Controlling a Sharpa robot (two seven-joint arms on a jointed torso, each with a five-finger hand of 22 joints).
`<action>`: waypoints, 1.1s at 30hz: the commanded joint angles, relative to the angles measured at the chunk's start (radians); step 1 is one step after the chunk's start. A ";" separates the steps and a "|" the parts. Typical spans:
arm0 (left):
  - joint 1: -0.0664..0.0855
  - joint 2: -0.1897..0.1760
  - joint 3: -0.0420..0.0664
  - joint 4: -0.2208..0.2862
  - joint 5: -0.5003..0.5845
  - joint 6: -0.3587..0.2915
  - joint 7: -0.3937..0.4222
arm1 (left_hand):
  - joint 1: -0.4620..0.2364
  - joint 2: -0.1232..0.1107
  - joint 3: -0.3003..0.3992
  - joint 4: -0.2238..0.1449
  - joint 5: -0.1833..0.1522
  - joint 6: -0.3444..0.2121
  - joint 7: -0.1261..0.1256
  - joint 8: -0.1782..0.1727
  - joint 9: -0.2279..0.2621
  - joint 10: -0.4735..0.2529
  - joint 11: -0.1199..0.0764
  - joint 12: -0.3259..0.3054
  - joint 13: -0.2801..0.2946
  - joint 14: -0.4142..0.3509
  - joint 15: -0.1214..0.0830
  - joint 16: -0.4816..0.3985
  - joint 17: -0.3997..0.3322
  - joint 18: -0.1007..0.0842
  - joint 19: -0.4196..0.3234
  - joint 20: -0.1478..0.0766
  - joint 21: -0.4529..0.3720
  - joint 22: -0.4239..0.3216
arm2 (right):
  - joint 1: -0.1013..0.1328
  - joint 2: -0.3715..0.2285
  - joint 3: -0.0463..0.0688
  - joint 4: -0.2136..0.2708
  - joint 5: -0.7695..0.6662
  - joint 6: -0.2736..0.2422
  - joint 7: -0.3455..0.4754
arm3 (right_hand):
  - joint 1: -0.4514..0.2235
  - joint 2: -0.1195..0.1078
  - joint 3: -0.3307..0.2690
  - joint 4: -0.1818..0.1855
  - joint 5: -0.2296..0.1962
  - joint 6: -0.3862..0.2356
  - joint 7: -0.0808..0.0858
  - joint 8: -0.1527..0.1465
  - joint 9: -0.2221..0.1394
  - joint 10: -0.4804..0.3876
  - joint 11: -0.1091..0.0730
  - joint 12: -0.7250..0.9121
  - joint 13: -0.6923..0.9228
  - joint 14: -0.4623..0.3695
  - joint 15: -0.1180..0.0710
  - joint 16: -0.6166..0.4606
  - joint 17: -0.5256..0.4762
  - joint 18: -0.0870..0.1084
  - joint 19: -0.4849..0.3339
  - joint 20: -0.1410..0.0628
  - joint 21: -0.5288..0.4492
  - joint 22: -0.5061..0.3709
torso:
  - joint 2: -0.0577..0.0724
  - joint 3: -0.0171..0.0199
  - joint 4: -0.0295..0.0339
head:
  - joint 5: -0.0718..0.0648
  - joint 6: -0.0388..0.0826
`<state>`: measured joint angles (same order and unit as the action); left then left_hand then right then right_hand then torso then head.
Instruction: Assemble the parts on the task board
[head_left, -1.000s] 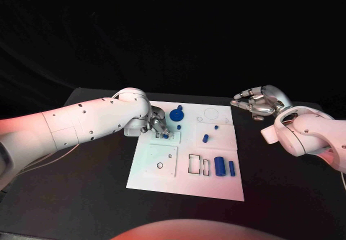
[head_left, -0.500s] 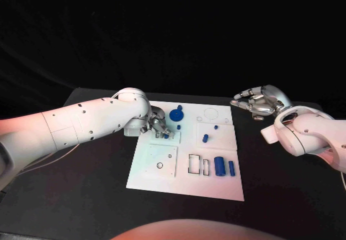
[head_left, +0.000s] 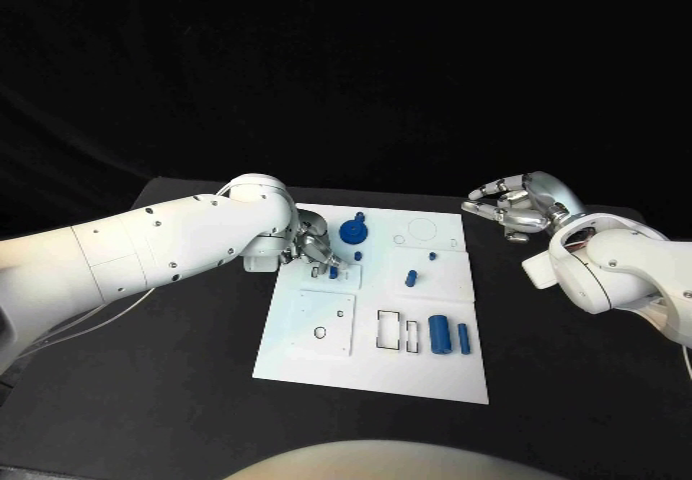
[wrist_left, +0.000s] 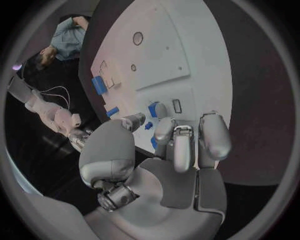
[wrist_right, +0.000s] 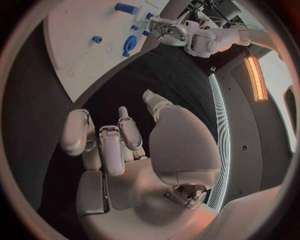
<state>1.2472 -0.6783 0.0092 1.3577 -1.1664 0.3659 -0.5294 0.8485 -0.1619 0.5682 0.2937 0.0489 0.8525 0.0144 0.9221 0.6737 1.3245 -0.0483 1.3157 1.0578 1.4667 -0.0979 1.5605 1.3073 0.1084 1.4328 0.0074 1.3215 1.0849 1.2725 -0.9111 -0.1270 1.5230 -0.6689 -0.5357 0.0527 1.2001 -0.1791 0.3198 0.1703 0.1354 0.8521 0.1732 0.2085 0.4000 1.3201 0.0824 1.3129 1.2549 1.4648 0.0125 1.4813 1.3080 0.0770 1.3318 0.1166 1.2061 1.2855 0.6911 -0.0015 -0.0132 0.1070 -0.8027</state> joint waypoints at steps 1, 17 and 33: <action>0.003 -0.007 0.015 0.019 0.000 -0.018 0.002 | -0.003 0.000 -0.007 -0.004 0.003 -0.004 0.005 0.002 0.001 -0.004 -0.001 -0.007 -0.012 0.096 -0.009 -0.001 0.232 -0.016 0.002 -0.008 -0.004 -0.002 | -0.001 0.001 0.000 -0.002 -0.002 0.005 0.007 | -0.012 -0.001 -0.006 0.003 -0.003 -0.002 -0.007 0.005 -0.001 -0.003 0.000 -0.006 -0.002 0.051 -0.004 -0.004 0.040 0.018 -0.002 -0.003 -0.007 -0.001 | 0.001 -0.0008 -0.0002 | 0.001 0.004; 0.074 -0.019 0.056 -0.028 0.036 -0.059 0.012 | 0.084 -0.003 -0.072 -0.001 0.003 -0.124 0.065 -0.133 -0.068 -0.123 0.051 -0.108 -0.184 0.085 0.032 -0.019 0.190 -0.006 -0.023 0.021 -0.049 -0.069 | -0.003 0.002 0.000 -0.009 -0.003 0.007 0.004 | -0.013 0.000 -0.008 0.005 -0.001 -0.003 -0.007 0.005 -0.001 -0.004 0.000 -0.006 -0.002 0.051 -0.004 -0.004 0.040 0.018 -0.002 -0.003 -0.008 -0.002 | 0.002 -0.0003 0.0003 | -0.002 0.013; 0.083 0.046 0.039 -0.191 -0.001 -0.041 0.025 | 0.106 -0.003 -0.088 -0.002 0.003 -0.124 0.075 -0.160 -0.089 -0.130 0.061 -0.111 -0.193 0.086 0.041 -0.017 0.195 -0.006 -0.023 0.031 -0.049 -0.068 | -0.006 0.002 0.000 -0.010 -0.003 0.003 0.007 | -0.012 0.002 -0.009 0.007 0.002 -0.003 -0.007 0.006 -0.001 -0.003 0.000 -0.005 -0.002 0.051 -0.004 -0.005 0.040 0.018 -0.002 -0.003 -0.007 -0.001 | 0.004 -0.0015 0.0003 | 0.003 0.014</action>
<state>1.3292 -0.6371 0.0497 1.1769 -1.1560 0.3120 -0.5187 0.9427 -0.1653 0.4870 0.2923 0.0489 0.7310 0.0856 0.7661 0.5851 1.1987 0.0125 1.2074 0.8642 1.4667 -0.0620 1.5482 1.3079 0.1084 1.4099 0.0307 1.2750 1.0162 1.2678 -0.9099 -0.1272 1.5125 -0.6688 -0.5357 0.0521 1.2002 -0.1792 0.3147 0.1754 0.1354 0.8521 0.1732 0.2085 0.4001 1.3201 0.0824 1.3129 1.2540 1.4648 0.0125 1.4813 1.3077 0.0770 1.3318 0.1166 1.2016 1.2850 0.6950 -0.0030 -0.0143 0.1103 -0.7865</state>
